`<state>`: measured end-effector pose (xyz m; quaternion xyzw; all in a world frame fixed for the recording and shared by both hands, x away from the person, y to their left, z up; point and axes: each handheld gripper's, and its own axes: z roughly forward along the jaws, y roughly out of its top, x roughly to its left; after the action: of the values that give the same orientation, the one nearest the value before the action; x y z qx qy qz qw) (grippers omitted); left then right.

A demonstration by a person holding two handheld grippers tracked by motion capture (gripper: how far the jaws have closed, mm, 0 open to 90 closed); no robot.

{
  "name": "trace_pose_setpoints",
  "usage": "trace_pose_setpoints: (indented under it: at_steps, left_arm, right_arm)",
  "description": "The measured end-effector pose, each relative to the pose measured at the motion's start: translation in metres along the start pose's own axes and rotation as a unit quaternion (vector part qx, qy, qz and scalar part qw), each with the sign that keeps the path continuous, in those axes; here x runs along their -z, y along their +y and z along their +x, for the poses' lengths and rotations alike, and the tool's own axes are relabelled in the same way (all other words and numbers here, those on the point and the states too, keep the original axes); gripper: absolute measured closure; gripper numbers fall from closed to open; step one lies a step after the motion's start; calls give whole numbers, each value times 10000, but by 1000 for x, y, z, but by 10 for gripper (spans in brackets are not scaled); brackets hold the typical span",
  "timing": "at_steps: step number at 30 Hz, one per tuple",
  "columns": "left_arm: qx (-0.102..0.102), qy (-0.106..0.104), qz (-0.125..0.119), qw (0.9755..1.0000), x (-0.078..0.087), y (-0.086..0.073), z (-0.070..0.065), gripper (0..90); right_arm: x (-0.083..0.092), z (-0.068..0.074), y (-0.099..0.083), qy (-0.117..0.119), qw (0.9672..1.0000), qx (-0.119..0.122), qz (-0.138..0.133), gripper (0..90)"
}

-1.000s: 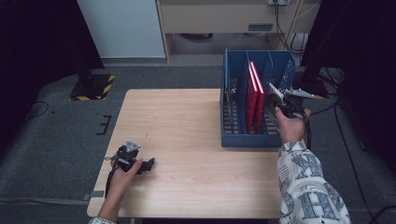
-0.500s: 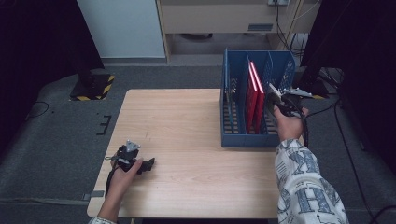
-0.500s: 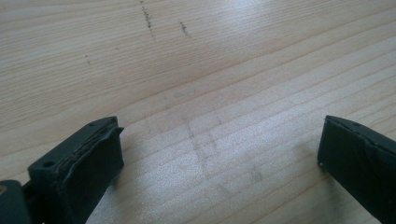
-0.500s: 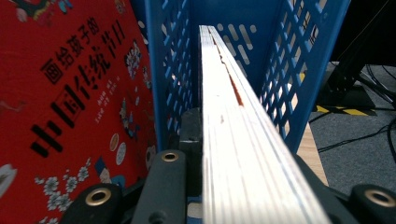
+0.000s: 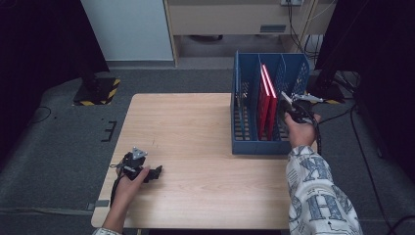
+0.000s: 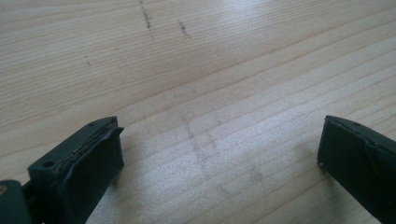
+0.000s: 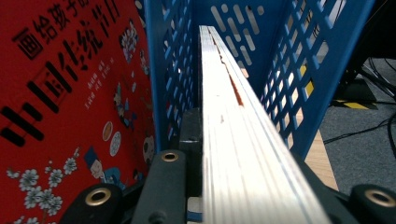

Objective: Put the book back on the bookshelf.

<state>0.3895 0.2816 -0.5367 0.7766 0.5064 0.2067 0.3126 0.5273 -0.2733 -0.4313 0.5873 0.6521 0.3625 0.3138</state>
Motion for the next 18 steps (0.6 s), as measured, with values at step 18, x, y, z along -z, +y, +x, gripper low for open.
trace_pose_setpoints:
  at_steps: [18]
  left_arm:
    - [-14, -16, 3, 10000, 0, 0, -1, 0]
  right_arm:
    - [-2, 5, -5, 7, 9991, 227, 357, 749]
